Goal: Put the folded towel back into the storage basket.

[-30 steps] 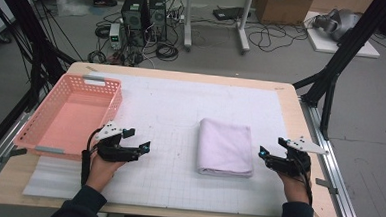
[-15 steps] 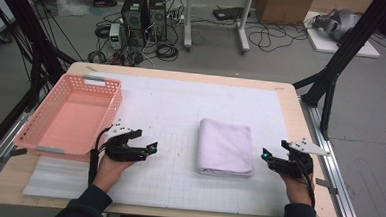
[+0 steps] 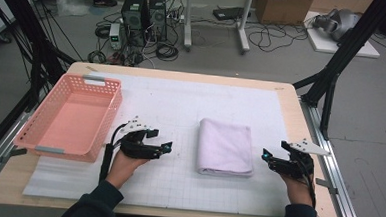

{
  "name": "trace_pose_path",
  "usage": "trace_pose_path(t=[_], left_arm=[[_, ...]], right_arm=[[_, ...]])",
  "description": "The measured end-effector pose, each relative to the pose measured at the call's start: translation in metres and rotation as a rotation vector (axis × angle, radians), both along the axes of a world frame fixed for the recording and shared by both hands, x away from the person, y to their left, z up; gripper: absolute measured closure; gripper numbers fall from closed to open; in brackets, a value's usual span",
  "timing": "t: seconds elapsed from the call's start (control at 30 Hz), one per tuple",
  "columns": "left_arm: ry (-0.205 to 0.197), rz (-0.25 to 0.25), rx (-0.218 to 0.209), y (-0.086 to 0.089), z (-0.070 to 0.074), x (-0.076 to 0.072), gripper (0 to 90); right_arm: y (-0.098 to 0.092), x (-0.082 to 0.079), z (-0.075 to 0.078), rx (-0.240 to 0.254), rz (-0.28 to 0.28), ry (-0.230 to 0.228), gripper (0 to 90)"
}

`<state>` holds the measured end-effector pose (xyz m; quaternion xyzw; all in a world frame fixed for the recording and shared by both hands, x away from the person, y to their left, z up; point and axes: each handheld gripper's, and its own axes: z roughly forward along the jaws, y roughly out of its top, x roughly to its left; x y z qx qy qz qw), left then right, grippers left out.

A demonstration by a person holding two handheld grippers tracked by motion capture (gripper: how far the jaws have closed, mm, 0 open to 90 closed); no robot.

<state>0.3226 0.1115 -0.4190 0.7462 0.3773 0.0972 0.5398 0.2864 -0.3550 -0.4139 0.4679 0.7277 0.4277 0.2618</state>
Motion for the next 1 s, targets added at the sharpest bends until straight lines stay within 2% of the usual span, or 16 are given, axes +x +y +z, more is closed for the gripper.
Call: trace_pose_path(t=[0.13, 0.3, 0.47, 0.53, 0.7, 0.83, 1.0], left_arm=[[0.019, -0.031, 0.006, -0.018, 0.002, 0.008, 22.1], [0.051, -0.08, -0.005, -0.045, 0.001, 0.016, 22.8], [0.107, -0.11, -0.004, -0.07, -0.005, 0.022, 23.2], [0.118, -0.101, -0.004, -0.077, -0.006, 0.026, 23.7], [0.189, -0.075, 0.004, -0.091, -0.014, 0.037, 25.5], [0.225, -0.064, 0.005, -0.101, -0.022, 0.044, 25.6], [0.255, -0.075, 0.047, -0.111, -0.028, 0.047, 25.7]], right_arm=[[-0.001, 0.0, -0.001, -0.015, -0.007, 0.004, 20.8], [-0.002, 0.0, -0.001, -0.008, -0.013, 0.009, 20.8], [0.0, 0.002, -0.002, -0.022, -0.003, 0.01, 20.8], [0.0, 0.002, -0.002, -0.022, 0.0, 0.01, 20.8], [0.001, 0.001, -0.002, -0.018, 0.0, 0.009, 20.8], [0.001, 0.002, -0.003, -0.025, 0.008, 0.012, 20.8], [0.002, 0.003, -0.004, -0.023, 0.013, 0.018, 20.8]])
